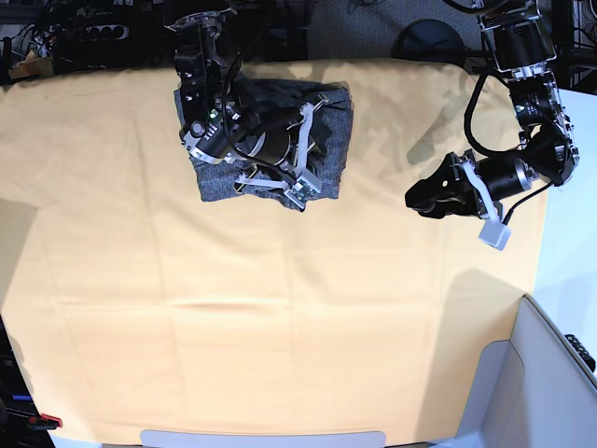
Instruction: Fold the T-shirt properly
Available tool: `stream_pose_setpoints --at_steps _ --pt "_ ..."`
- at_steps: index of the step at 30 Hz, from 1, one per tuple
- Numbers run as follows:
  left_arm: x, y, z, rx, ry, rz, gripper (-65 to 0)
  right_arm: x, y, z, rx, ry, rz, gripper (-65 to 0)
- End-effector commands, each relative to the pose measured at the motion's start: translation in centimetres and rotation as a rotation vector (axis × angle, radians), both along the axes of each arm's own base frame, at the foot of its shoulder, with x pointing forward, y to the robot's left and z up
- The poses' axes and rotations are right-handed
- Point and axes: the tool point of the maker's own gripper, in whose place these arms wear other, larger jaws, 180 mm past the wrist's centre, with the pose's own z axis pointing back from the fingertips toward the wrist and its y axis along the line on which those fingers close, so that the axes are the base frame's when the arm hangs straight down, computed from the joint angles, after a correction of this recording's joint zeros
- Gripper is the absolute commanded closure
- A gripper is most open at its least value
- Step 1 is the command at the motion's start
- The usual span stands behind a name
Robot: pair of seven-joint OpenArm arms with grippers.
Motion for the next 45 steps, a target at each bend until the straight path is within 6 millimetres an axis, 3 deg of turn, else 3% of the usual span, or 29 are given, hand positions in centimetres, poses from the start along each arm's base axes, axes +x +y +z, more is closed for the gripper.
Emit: stream_pose_setpoints --at_steps 1,3,7,12,15,19,21,24,29,31,35,41,45 --pt "0.9 0.4 1.5 -0.007 -0.055 0.006 -26.7 0.4 1.5 1.7 0.057 -0.042 0.027 -20.4" --pt "0.9 0.4 1.5 -0.007 -0.055 0.006 -26.7 0.3 2.1 2.0 0.059 -0.052 0.050 -30.3" --pt "0.9 0.3 1.5 -0.009 -0.055 0.006 -26.7 0.4 2.3 2.3 0.060 -0.064 0.057 -43.1" --pt "0.9 0.3 1.5 -0.008 -0.056 0.005 -26.7 1.8 1.9 4.0 0.066 -0.125 0.039 -44.7" --pt "0.9 0.3 1.5 -0.008 -0.056 0.005 -26.7 3.8 -1.0 6.1 0.074 -0.194 -0.062 -44.8" --pt "0.8 0.3 1.5 -0.008 -0.055 0.005 -26.7 5.9 -7.0 7.1 0.036 -0.244 -0.233 -44.6" --pt "0.8 0.3 1.4 -0.008 -0.053 0.005 -26.7 6.2 -9.7 6.8 0.001 -0.246 -0.294 -42.3" --pt "0.7 0.3 1.4 -0.008 -0.052 0.005 -26.7 5.4 -12.3 5.5 -0.053 -0.219 -0.332 -30.9" --pt "0.7 0.3 1.3 -0.008 -0.050 0.005 -26.7 3.0 -13.4 3.0 -0.100 -0.147 -0.329 -9.2" --pt "0.7 0.3 1.3 -0.008 -0.050 0.005 -26.7 2.0 -13.4 2.1 -0.108 -0.118 -0.328 -4.6" --pt "0.6 0.3 1.3 -0.008 -0.049 0.005 -26.7 0.1 -13.3 0.7 -0.114 -0.063 -0.318 -4.0" --pt "0.6 0.3 1.3 -0.008 -0.047 0.005 -26.7 -1.0 -13.5 0.0 -0.124 -0.036 -0.311 -7.8" --pt "0.6 0.3 1.3 -0.008 -0.047 0.005 -26.7 -1.2 -11.6 0.1 -0.107 -0.039 -0.253 -7.9"
